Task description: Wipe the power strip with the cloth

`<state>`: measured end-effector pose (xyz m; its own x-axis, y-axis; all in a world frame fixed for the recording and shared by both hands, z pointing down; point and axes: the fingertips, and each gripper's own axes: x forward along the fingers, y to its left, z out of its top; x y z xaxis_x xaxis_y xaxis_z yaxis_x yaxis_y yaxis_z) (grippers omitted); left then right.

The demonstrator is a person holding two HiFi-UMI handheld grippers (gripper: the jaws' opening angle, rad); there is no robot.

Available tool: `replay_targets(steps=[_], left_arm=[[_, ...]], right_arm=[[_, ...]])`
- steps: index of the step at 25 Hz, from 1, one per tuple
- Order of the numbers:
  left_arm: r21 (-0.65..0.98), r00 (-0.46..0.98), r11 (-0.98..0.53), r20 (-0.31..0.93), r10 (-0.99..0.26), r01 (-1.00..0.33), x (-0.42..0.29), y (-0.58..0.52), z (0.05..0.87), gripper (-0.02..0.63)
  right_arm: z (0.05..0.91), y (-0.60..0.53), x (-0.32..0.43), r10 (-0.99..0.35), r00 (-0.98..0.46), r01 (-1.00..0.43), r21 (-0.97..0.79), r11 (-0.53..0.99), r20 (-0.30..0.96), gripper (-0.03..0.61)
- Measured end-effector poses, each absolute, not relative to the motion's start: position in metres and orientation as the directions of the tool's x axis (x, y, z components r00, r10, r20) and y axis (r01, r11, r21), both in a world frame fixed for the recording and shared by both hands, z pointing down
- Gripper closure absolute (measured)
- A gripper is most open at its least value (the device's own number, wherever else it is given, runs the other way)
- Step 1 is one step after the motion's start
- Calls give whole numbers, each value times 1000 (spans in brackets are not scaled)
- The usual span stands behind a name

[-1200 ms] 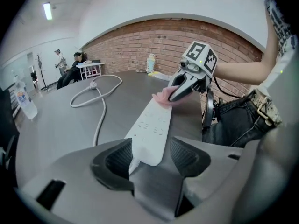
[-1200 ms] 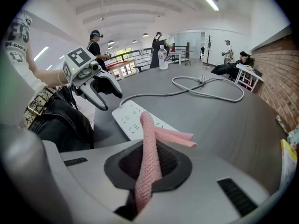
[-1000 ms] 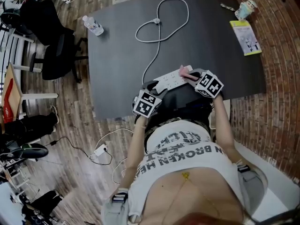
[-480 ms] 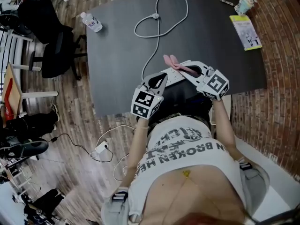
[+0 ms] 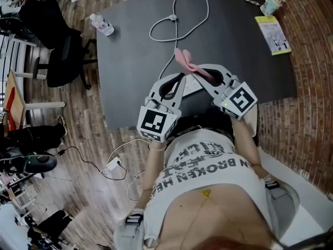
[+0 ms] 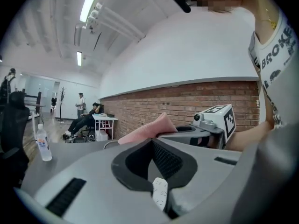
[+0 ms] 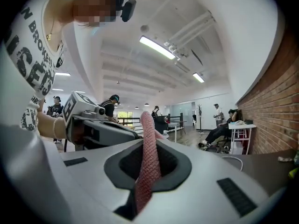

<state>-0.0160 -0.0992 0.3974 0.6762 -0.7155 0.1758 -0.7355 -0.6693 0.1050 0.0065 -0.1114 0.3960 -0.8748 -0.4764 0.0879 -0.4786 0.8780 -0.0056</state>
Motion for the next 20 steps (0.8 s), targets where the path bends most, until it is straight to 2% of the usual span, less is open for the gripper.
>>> replay_targets(steps=[7,20], left_arm=[[43,679,-678,78,-730,-734,-15,-97,355,606],[26,684,-684,58,-727,-729,-14,-94,343,606]], right_arm=[[371,-110,1,-491,-869,-492,2,871,57,561],[367,-107,-5,-487,-871,-488,3,873,60,562]])
